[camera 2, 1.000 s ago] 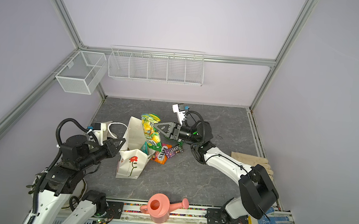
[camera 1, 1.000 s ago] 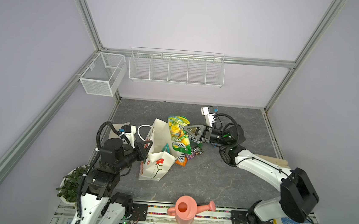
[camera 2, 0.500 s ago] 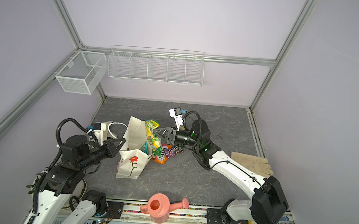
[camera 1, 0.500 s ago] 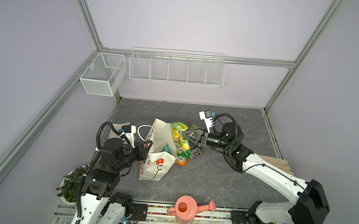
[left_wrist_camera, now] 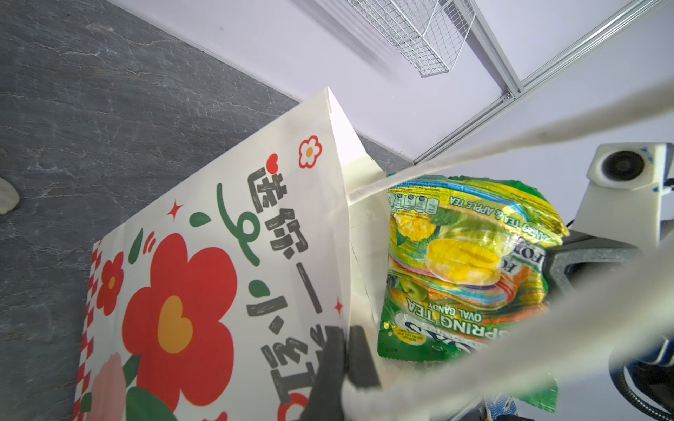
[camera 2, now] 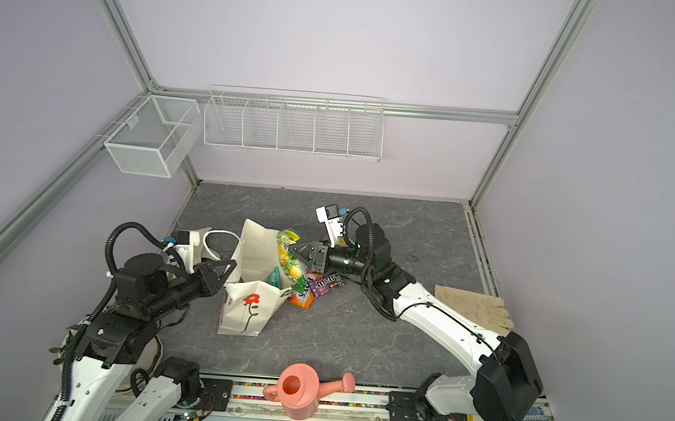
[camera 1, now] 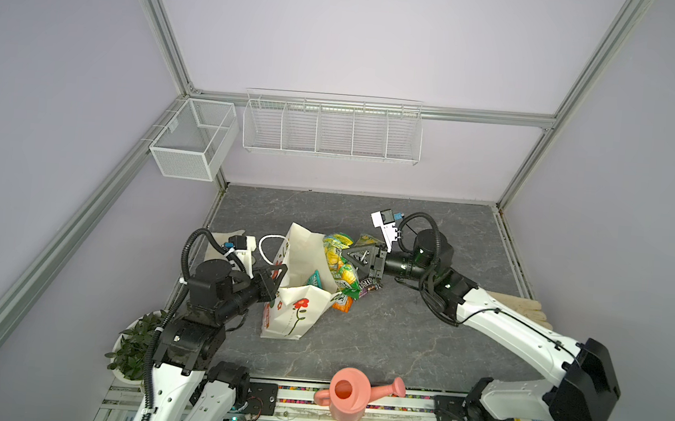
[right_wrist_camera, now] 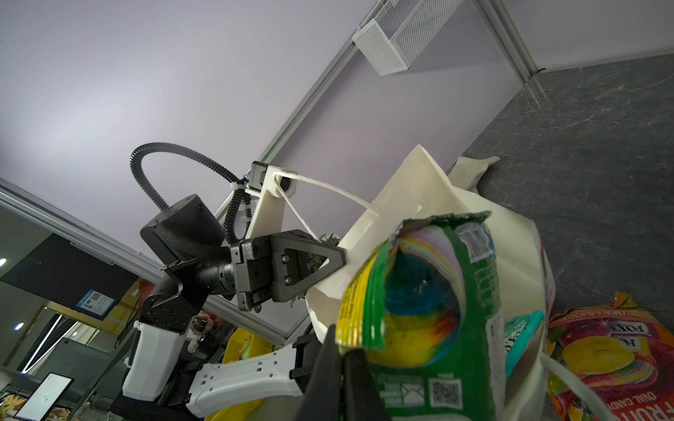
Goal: Place the snacks into the paper bag
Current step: 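Lower the green FOXS bag into the paper bag's opening, then open the right gripper to release the green FOXS bag inside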
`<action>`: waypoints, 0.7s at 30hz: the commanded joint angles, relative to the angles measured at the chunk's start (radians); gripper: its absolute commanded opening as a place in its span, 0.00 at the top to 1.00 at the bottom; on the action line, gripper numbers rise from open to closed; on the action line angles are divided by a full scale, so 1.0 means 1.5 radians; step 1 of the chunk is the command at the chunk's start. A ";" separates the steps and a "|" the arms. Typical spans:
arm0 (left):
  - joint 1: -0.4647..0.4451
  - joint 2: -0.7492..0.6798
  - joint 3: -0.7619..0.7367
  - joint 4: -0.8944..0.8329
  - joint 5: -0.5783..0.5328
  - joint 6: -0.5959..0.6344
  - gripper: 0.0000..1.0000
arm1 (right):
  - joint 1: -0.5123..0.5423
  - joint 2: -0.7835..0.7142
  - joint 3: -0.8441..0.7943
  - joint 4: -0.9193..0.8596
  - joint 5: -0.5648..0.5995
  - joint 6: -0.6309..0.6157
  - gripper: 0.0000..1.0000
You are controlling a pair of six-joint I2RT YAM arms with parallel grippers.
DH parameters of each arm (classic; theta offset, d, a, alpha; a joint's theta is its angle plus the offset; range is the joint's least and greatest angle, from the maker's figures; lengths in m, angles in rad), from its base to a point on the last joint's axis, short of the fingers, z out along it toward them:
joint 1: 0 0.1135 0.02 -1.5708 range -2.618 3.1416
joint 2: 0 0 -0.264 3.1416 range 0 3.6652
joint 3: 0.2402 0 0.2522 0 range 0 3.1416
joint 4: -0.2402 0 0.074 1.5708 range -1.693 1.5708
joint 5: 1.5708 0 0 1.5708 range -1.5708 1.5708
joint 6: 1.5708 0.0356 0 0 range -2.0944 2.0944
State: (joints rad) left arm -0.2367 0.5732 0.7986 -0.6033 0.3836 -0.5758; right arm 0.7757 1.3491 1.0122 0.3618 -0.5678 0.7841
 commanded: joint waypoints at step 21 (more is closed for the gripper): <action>-0.003 -0.007 0.001 -0.014 0.001 -0.003 1.00 | 0.010 -0.023 0.012 -0.016 0.013 -0.024 0.80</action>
State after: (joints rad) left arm -0.2367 0.5716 0.7986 -0.6056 0.3882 -0.5762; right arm 0.7830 1.3483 1.0145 0.3248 -0.5533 0.7620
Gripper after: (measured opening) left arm 0.047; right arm 0.198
